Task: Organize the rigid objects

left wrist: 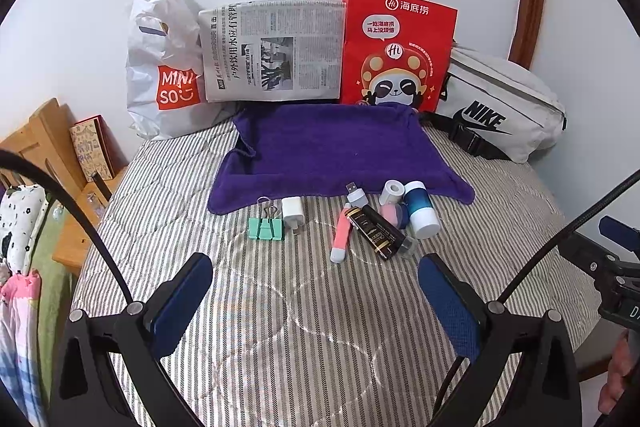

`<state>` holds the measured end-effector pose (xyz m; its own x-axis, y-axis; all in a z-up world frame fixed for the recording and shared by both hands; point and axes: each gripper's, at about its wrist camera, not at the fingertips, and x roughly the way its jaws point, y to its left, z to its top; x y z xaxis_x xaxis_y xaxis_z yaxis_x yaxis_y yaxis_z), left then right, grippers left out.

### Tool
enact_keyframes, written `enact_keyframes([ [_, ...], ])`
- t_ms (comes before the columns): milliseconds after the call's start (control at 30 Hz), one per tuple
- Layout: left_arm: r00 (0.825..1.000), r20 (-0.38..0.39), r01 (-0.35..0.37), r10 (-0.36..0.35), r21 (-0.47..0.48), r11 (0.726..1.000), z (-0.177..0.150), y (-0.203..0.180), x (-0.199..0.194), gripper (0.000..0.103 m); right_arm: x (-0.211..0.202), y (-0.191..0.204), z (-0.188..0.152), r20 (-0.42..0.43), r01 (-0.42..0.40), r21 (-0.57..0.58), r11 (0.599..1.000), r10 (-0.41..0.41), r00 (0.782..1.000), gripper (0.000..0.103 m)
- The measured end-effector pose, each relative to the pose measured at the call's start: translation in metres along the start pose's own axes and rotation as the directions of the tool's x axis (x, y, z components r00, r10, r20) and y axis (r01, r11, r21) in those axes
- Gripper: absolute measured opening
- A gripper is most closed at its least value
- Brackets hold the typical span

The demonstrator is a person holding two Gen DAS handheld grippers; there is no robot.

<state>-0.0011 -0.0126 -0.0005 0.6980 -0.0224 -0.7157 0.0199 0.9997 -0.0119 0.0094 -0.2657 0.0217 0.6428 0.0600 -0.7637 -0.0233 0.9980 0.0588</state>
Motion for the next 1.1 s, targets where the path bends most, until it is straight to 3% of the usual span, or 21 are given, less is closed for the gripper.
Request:
enact_keyframes([
  [767,1.000,0.004,0.007,-0.007,0.000,1.000,0.001,0.001,-0.002,0.103,0.003,0.002,-0.001,-0.009,0.000,-0.009,1.000,0.000,1.000,0.103],
  [900,0.998,-0.001,0.055,-0.055,-0.014,0.998,0.003,0.002,0.006,0.103,0.012,0.000,0.000,-0.020,-0.004,-0.004,1.000,0.004,1.000,0.103],
  [1100,1.000,-0.019,0.024,-0.024,0.005,1.000,0.003,0.007,0.028,0.103,0.029,-0.004,0.000,-0.037,-0.005,0.005,1.000,0.005,0.999,0.103],
])
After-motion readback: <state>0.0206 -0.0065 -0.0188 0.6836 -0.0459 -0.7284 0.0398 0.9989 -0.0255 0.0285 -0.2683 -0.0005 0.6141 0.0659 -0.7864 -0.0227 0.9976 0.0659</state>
